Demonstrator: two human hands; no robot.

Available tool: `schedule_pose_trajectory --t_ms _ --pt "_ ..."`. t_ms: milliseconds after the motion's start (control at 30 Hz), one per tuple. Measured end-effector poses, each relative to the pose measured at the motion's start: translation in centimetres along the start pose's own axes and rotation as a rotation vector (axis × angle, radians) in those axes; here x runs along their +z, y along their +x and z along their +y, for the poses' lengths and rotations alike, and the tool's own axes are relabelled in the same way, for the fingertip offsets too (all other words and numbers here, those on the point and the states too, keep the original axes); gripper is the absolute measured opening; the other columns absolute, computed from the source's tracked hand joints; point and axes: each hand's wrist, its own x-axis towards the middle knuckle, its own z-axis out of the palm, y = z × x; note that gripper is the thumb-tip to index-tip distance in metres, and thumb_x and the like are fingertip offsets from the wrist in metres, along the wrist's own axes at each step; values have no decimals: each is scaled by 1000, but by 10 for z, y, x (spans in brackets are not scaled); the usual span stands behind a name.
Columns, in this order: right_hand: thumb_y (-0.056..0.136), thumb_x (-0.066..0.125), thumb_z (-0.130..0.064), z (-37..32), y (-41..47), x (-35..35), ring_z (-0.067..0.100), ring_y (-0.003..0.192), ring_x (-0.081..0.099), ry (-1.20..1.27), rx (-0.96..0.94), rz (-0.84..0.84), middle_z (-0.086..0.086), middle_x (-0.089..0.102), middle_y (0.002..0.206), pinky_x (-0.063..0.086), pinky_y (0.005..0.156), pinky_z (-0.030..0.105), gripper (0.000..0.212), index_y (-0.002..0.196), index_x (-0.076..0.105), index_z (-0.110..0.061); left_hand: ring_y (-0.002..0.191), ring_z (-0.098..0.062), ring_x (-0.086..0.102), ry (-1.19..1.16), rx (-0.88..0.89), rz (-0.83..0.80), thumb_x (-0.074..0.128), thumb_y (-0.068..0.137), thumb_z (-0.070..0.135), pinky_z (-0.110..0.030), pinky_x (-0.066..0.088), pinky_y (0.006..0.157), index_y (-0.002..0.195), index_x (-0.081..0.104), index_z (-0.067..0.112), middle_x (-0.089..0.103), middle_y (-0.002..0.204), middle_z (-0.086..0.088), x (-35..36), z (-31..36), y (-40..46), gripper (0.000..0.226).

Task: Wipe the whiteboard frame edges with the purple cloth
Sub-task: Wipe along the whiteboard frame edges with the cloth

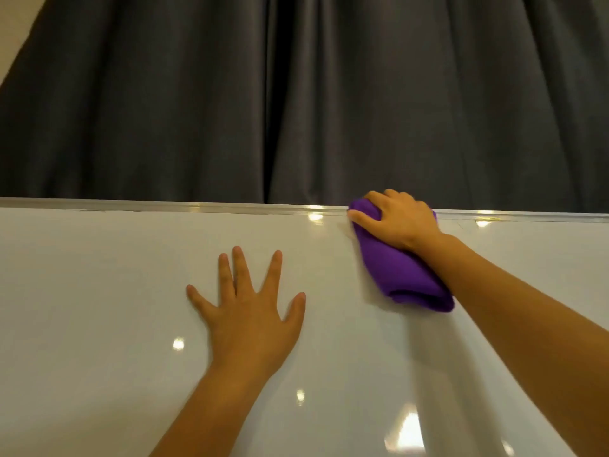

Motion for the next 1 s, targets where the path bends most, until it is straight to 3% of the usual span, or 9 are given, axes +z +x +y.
schedule_pose_trajectory --t_ms 133,267,467,567,700,933,1000 --pt "82 24 -70 42 -11 -10 29 104 52 7 111 -9 11 56 118 41 83 40 67 124 48 -23 142 -33 -22 0 13 10 -12 67 74 -67 -4 107 128 -39 40 -26 155 -9 1 -3 -2 75" --pt "85 25 -66 32 -13 -12 32 106 51 -61 180 -13 14 54 121 42 88 44 65 126 47 -21 141 -35 -23 -17 24 -8 -10 68 75 -68 -5 108 130 -37 39 -26 155 -11 -3 -6 -1 77" --pt "87 29 -64 -51 2 4 25 110 50 -22 -57 -2 6 53 124 40 94 41 59 129 42 -25 139 -33 -29 1 73 -79 -11 54 82 -73 -8 101 111 -52 42 -35 151 -5 -1 7 5 81" --pt "87 31 -64 -58 5 8 23 110 50 -2 -106 -11 4 54 124 39 93 41 58 131 41 -27 139 -34 -29 18 69 -68 -12 55 82 -73 -7 101 110 -54 42 -35 151 -6 2 9 6 81" --pt "87 31 -63 -14 -3 2 24 106 52 51 -96 -11 6 56 119 40 90 42 55 128 43 -28 139 -33 -29 1 94 -35 -12 57 85 -72 -8 102 116 -51 44 -37 150 -4 5 14 2 82" --pt "87 29 -61 109 -28 -20 32 102 52 12 100 -39 16 55 117 42 86 45 59 126 45 -20 140 -31 -28 34 88 -50 -11 57 84 -70 -8 104 121 -45 47 -33 152 -3 1 21 0 82" --pt "88 30 -60 124 -26 -21 31 102 52 33 98 -54 16 56 117 41 84 42 58 125 46 -19 141 -30 -26 35 48 -86 -3 60 84 -68 -7 105 132 -36 44 -32 153 -4 -1 31 1 88"
